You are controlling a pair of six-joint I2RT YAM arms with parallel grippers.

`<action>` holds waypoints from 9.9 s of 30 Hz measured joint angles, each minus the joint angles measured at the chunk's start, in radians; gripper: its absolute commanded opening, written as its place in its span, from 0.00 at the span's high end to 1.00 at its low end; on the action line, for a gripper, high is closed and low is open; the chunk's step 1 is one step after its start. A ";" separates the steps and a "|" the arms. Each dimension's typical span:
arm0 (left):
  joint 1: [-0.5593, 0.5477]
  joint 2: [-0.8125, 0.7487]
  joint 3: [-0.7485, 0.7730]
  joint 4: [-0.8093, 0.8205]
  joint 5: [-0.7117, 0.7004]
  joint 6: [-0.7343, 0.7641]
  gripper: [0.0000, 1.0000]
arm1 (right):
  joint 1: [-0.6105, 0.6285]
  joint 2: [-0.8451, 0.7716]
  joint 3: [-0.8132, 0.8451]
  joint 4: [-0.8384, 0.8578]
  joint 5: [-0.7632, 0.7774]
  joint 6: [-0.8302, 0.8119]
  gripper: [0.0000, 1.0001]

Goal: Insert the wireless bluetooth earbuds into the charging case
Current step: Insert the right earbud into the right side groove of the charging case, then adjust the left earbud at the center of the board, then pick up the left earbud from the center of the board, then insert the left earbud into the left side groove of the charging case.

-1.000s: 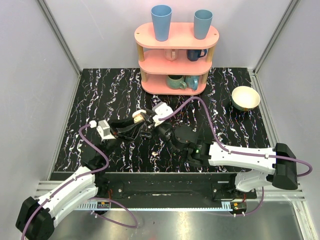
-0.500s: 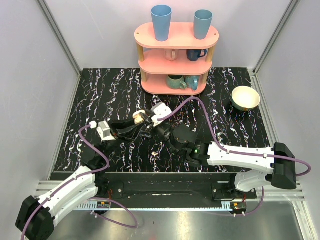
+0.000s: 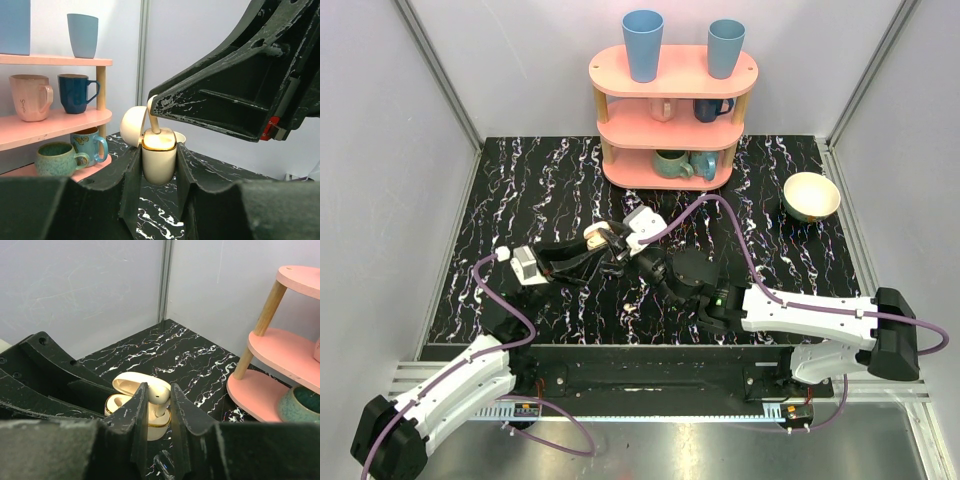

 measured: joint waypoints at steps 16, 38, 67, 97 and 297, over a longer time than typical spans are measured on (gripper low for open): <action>-0.003 -0.004 -0.004 -0.009 0.000 0.000 1.00 | -0.006 -0.010 0.010 -0.063 -0.050 -0.043 0.90; -0.003 -0.003 -0.005 -0.019 -0.025 0.012 1.00 | -0.004 -0.011 0.043 -0.170 -0.080 -0.022 0.42; -0.003 -0.189 -0.006 -0.168 -0.135 0.157 1.00 | -0.124 -0.253 -0.097 -0.322 0.077 0.266 0.37; -0.003 -0.390 -0.003 -0.384 -0.261 0.218 1.00 | -0.272 0.401 0.057 -0.755 -0.736 0.120 0.38; -0.003 -0.217 -0.047 -0.157 -0.215 0.212 1.00 | -0.095 -0.170 -0.143 0.111 -0.234 0.535 0.84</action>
